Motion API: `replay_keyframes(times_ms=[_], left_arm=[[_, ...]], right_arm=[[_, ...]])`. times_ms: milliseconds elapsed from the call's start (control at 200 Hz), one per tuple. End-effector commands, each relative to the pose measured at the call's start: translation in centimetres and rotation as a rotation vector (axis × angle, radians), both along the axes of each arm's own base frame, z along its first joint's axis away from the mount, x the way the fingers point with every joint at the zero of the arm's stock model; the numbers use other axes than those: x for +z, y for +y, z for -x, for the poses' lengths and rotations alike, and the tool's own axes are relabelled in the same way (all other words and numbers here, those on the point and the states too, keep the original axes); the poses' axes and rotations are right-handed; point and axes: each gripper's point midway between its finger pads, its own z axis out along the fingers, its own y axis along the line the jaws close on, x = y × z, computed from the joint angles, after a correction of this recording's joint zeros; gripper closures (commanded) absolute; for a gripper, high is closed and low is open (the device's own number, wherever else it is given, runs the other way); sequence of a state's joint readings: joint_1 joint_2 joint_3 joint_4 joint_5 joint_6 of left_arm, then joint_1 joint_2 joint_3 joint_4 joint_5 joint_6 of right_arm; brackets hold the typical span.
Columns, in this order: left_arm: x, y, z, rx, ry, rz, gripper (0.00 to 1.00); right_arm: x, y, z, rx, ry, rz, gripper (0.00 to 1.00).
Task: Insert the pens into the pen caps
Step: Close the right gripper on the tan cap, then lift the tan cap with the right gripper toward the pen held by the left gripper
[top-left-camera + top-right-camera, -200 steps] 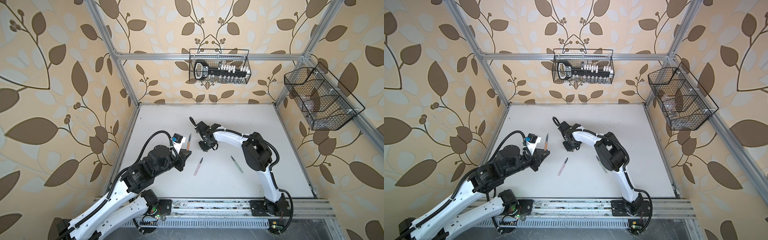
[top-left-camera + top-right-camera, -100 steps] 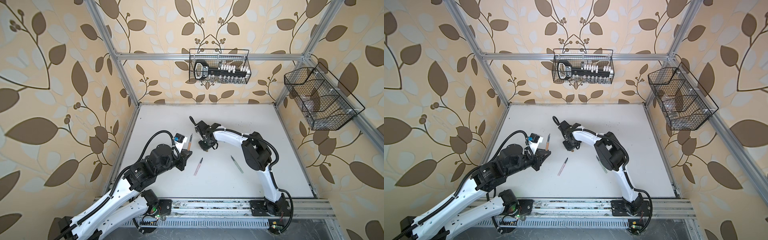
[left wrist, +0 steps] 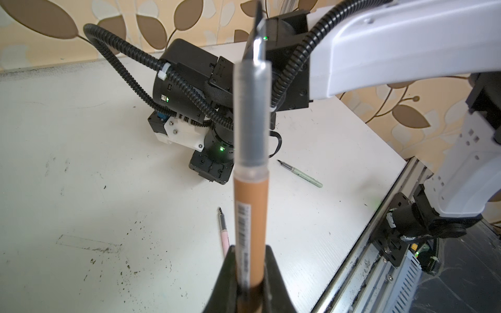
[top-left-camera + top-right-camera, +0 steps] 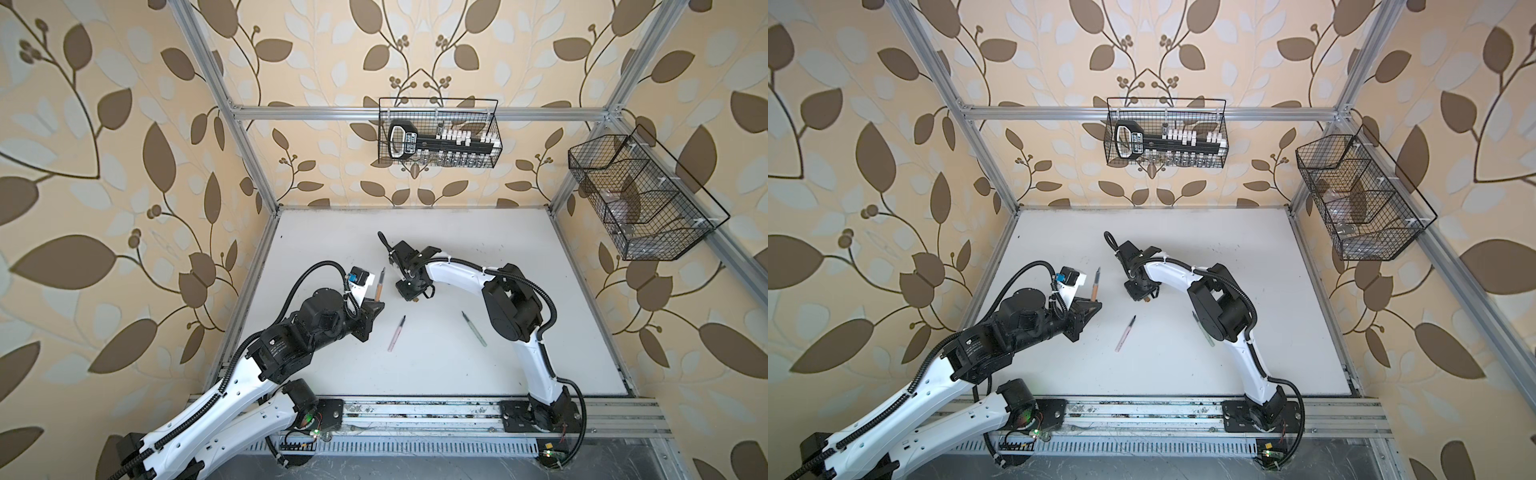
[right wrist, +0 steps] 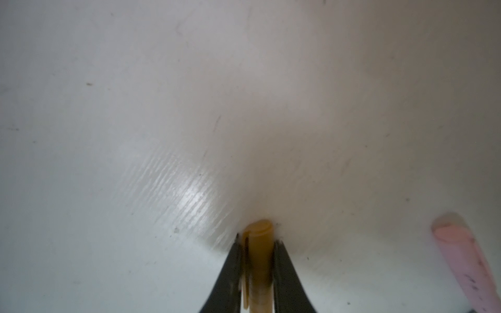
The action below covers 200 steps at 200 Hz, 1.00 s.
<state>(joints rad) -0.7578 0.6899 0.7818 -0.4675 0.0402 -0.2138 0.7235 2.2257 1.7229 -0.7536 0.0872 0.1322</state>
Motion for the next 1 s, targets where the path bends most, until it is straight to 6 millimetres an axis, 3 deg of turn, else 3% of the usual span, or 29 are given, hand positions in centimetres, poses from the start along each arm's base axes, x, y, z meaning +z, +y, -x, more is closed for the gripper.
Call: replay_keyframes(times_ms=[0, 505, 720, 995], left_arm=[[0.8, 0.0, -0.5, 0.013, -0.037, 0.021, 0.88], [-0.4, -1.3, -0.7, -0.031, -0.013, 0.021, 0.88], [-1.8, -2.6, -1.3, -0.065, 0.002, 0.011, 0.90], [-1.6, -4.3, -1.4, -0.134, -0.009, 0.040, 0.92]], right_arm=[[0.6, -0.9, 0.2, 0.018, -0.033, 0.011, 0.85], [6.0, -0.9, 1.9, -0.006, -0.088, -0.242, 0.92], [11.1, -1.8, 2.6, -0.056, -0.165, -0.457, 0.97], [16.2, -4.4, 4.7, -0.100, -0.298, -0.714, 1.00]])
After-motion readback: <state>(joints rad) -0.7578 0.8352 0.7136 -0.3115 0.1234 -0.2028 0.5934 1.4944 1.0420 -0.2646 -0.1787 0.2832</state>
